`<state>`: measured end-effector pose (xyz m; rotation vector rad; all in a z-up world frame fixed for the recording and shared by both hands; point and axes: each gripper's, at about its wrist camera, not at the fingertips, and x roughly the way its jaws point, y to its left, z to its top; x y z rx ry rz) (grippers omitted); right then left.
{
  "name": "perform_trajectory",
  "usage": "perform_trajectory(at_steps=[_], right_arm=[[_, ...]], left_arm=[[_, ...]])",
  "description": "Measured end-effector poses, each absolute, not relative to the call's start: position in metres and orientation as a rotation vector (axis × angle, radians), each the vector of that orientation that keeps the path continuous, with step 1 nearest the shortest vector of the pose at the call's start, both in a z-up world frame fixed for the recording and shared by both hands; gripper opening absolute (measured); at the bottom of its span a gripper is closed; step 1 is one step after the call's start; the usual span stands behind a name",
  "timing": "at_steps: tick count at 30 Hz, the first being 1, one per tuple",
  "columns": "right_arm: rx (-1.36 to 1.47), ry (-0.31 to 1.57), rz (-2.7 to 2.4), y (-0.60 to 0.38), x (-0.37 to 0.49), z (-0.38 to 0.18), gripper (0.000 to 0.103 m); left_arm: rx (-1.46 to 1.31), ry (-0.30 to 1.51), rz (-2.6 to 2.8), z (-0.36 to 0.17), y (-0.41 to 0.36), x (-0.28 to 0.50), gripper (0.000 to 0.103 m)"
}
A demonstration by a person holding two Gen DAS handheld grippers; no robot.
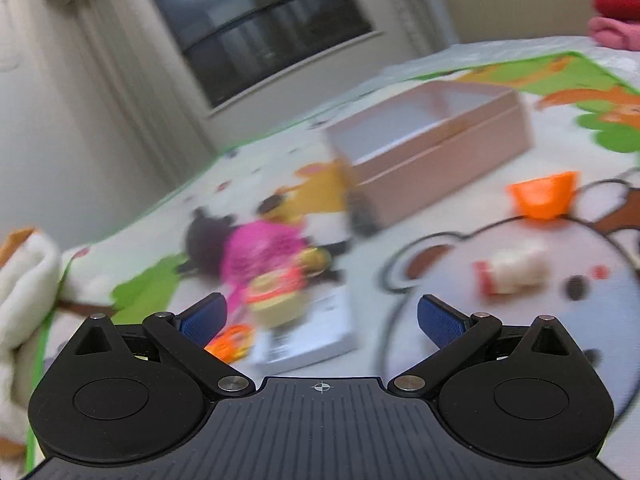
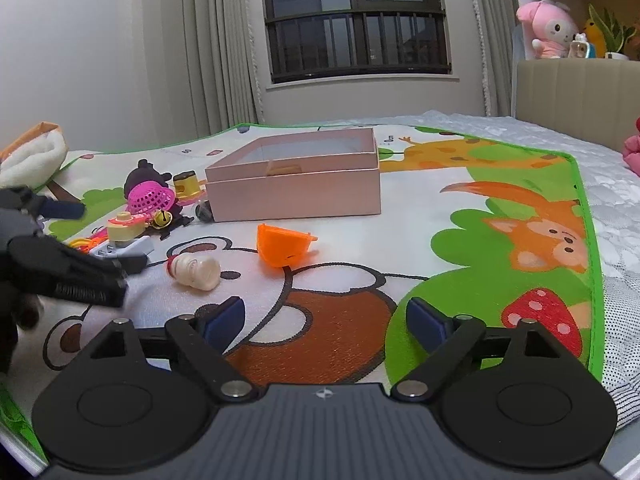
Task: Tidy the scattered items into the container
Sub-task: 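Grasp the white-red bottle with the left tool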
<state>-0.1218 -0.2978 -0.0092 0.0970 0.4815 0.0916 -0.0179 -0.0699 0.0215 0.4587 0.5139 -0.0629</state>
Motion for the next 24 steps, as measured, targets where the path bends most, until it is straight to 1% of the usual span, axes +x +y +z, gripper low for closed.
perform_trajectory(at_steps=[4,7,12,24], right_arm=[[0.084,0.487,0.102,-0.296,-0.12,-0.012,0.094],[0.085,0.495,0.111,-0.296,-0.119,-0.012,0.095],[0.075,0.507,0.117,-0.294,-0.117,-0.013,0.098],[0.08,0.507,0.125,-0.294,-0.119,-0.015,0.1]], left_arm=[[0.254,0.622,-0.163,0.027,-0.056,-0.014,0.103],[0.205,0.664,-0.211,0.023,-0.062,-0.014,0.103],[0.193,0.666,-0.274,0.021,-0.077,-0.023,0.103],[0.085,0.63,-0.431,0.024,-0.091,-0.028,0.103]])
